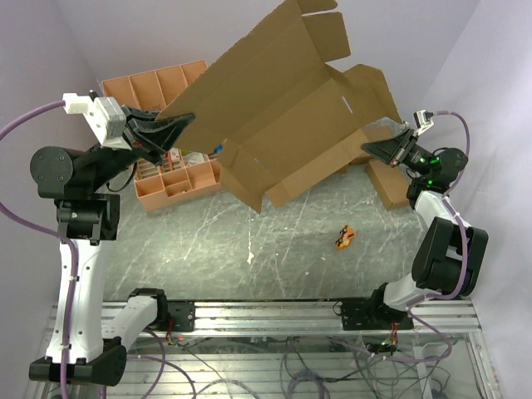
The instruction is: Fold the paper box
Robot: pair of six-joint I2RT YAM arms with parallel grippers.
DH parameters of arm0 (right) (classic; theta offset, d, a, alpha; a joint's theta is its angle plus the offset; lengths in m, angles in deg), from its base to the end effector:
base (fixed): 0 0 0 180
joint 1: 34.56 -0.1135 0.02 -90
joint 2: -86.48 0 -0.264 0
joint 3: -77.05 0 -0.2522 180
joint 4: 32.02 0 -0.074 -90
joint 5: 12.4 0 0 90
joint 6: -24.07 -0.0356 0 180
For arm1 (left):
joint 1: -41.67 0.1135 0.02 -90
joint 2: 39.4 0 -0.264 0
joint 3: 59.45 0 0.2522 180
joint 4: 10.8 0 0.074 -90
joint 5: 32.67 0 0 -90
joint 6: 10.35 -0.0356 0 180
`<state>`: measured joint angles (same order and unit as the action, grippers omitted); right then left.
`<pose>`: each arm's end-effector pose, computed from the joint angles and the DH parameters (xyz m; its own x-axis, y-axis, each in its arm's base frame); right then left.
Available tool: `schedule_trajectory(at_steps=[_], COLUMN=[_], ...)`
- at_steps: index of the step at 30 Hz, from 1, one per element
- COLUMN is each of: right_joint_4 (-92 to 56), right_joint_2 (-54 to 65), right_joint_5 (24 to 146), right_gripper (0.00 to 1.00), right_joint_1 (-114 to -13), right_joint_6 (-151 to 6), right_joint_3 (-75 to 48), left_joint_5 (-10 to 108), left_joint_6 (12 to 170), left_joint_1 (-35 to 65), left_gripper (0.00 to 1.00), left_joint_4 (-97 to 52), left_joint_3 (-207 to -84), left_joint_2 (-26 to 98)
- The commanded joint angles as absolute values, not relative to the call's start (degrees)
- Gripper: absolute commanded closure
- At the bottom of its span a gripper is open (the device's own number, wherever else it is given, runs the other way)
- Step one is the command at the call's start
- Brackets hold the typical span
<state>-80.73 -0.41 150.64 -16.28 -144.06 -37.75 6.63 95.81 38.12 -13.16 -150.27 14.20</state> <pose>0.3100 -0.0665 0.3222 -0.6135 0.5033 -0.6085 -0.5698 0.2514 0.7824 0.1414 -0.0364 0.5337 0.3606 -0.1990 -0.9112 0.8052 0.5596 0.1965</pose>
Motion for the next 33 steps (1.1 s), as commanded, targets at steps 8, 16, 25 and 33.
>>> schedule_trajectory(at_steps=[8, 16, 25, 33], right_joint_4=[-79.83, -98.43, -106.87, -103.38], right_joint_2=[1.02, -3.77, -5.90, -4.95], right_joint_5=[152.20, 151.59, 152.07, 155.83], right_gripper=[0.89, 0.73, 1.00, 0.83], right_joint_1=[-16.81, -16.81, -16.72, -16.13], right_joint_6=[-137.78, -153.77, -159.73, -150.20], right_joint_3=[-35.99, -34.71, -34.70, -36.15], left_joint_5=[4.43, 2.75, 4.39, 6.31], left_joint_6=[99.95, 102.78, 101.89, 100.59], left_joint_1=[38.33, 38.33, 38.33, 38.33], left_gripper=[0.93, 0.93, 0.93, 0.93], left_joint_4=[-5.71, -2.47, -3.69, -6.68], left_joint_3=[-150.01, -149.16, -149.27, -149.84], left_joint_2=[14.12, 14.39, 14.43, 15.12])
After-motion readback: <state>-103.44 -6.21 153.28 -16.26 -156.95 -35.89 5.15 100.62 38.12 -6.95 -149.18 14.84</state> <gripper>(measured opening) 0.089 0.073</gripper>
